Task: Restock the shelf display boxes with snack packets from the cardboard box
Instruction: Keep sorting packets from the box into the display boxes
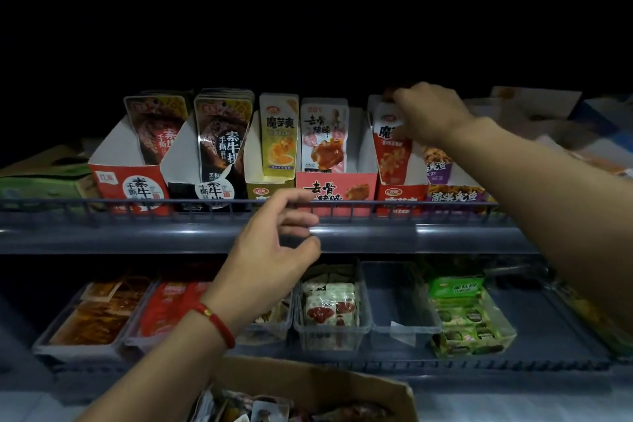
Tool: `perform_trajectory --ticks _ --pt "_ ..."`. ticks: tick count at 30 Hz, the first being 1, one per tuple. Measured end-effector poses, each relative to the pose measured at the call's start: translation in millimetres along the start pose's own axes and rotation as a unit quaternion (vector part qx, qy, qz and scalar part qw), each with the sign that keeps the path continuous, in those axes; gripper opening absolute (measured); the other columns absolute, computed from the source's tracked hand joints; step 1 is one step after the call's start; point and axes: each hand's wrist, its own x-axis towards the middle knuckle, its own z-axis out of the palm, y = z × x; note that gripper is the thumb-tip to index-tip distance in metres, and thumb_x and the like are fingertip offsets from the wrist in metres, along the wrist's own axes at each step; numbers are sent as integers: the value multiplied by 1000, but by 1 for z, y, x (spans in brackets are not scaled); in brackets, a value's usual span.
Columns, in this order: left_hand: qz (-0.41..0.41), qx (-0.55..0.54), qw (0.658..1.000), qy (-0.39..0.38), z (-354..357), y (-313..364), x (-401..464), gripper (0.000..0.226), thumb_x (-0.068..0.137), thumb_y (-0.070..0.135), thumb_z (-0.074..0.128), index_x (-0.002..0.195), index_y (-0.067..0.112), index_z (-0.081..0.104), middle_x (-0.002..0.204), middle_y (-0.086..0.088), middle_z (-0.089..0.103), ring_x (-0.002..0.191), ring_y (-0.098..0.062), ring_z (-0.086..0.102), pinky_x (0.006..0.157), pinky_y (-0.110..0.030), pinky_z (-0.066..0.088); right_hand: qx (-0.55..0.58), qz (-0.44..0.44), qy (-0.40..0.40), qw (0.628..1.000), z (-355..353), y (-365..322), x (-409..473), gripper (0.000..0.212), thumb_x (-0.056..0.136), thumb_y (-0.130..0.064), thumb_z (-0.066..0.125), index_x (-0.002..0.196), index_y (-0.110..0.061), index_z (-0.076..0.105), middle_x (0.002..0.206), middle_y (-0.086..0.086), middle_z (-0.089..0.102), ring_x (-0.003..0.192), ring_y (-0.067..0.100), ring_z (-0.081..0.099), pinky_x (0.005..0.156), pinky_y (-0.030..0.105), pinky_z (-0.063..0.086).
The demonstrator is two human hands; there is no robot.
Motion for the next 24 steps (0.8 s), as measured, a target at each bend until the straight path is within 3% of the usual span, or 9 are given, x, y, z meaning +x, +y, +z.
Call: perform_trajectory --ticks 3,11,17,24 --pt "-8 -6 1000 9 -3 -7 -2 47 90 10 70 121 43 57 112 10 69 106 -5 66 90 -29 56 -22 9 61 998 0 7 -1 27 92 -13 72 116 -6 61 105 20 66 94 41 64 69 43 49" --pt "-44 21 999 -10 -7 -36 -19 51 91 7 67 116 49 56 109 13 68 101 -5 66 77 -30 60 1 3 68 998 10 8 -10 44 95 -11 66 137 -7 51 123 22 60 110 40 60 80 47 52" --pt "-60 69 995 -28 -21 -58 -40 52 91 8 66 118 51 54 109 12 67 98 -5 65 86 -38 59 -25 5 55 998 12 5 -18 63 85 1 74 140 -8 44 122 21 58 108 38 59 81 46 56" --pt "-72 73 994 -39 -34 -70 -49 49 92 7 65 118 47 54 107 5 67 94 -7 66 88 -38 58 -55 32 63 996 11 -7 -14 52 87 -4 75 132 -5 50 119 23 60 104 39 61 79 47 54"
